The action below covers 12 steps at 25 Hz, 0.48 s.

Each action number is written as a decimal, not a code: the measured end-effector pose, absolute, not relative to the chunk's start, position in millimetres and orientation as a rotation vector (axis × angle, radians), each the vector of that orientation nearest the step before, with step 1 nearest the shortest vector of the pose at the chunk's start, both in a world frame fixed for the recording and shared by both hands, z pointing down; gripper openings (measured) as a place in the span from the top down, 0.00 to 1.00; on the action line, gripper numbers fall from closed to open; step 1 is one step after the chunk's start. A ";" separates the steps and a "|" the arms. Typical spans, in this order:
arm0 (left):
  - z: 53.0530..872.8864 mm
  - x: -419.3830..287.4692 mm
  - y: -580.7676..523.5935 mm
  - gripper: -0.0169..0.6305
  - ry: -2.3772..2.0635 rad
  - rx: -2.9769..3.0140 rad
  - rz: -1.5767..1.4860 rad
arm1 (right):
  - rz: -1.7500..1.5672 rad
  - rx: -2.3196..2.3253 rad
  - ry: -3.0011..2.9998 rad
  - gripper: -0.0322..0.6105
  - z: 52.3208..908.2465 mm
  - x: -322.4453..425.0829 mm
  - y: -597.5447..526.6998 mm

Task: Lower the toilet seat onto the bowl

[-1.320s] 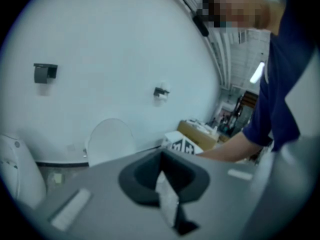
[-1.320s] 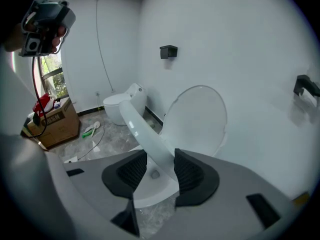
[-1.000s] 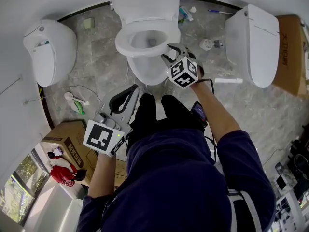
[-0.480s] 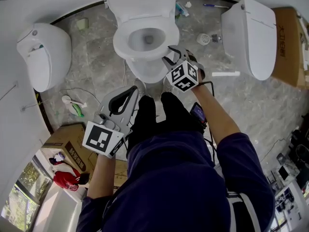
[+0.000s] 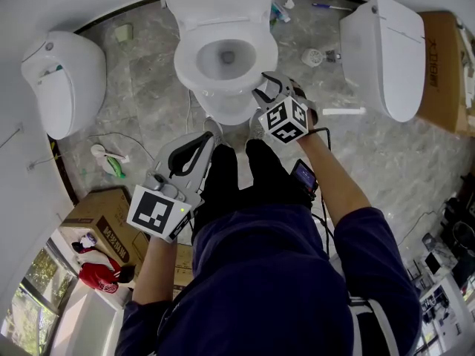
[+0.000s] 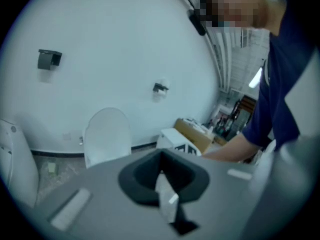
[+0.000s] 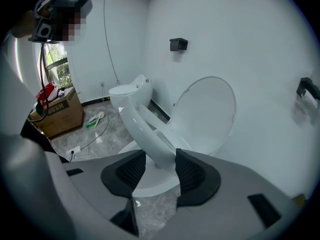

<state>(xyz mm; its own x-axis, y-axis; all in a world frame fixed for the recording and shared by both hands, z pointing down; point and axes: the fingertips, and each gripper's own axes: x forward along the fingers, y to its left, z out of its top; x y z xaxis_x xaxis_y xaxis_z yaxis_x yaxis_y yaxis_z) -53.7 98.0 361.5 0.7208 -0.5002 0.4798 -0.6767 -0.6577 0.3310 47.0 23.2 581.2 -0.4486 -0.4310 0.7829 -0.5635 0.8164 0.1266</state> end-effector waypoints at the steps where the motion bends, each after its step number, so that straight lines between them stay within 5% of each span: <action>1: 363.0 -53.1 99.0 0.97 -0.894 2.428 0.482 | 0.189 0.729 -2.108 0.68 582.5 47.2 24.3; 12: 368.4 -53.4 107.2 0.97 -0.894 2.397 0.509 | 0.167 0.721 -2.086 0.68 593.4 47.2 39.8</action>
<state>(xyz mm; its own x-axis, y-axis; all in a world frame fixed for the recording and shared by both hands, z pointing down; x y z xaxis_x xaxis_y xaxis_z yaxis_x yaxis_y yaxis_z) -53.4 107.2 368.4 0.7102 -0.4870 0.5083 -0.6856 -0.6423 0.3426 47.2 39.8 593.4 -0.4299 -0.4305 0.7937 -0.5512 0.8213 0.1470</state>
